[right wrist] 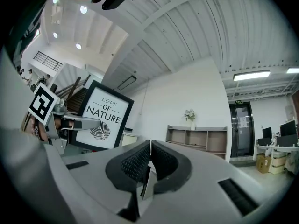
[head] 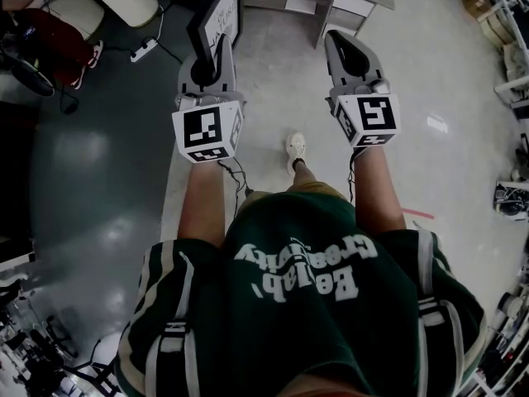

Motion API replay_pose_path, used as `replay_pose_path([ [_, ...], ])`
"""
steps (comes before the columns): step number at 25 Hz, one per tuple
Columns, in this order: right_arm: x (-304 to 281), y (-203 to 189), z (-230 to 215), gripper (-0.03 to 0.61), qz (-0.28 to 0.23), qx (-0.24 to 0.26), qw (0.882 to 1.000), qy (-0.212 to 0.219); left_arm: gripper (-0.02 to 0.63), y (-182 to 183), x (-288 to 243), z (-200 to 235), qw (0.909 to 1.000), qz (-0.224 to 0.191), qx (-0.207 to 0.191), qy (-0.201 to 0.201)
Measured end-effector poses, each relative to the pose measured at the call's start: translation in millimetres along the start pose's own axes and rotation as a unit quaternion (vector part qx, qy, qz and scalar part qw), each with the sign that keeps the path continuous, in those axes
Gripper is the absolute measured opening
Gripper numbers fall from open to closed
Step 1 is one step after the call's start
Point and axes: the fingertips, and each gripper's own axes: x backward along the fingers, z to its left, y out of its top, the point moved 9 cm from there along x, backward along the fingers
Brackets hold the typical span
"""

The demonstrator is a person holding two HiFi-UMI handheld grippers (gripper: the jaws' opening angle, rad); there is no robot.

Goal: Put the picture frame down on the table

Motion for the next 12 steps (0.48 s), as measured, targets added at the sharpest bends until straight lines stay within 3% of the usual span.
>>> replay_pose_path([
  [12, -142, -25, -110, 0.035, 0.001, -0.002, 1.000, 0.025, 0.026, -18, -161, 22, 0.9996, 0.004, -0.002, 0.029],
])
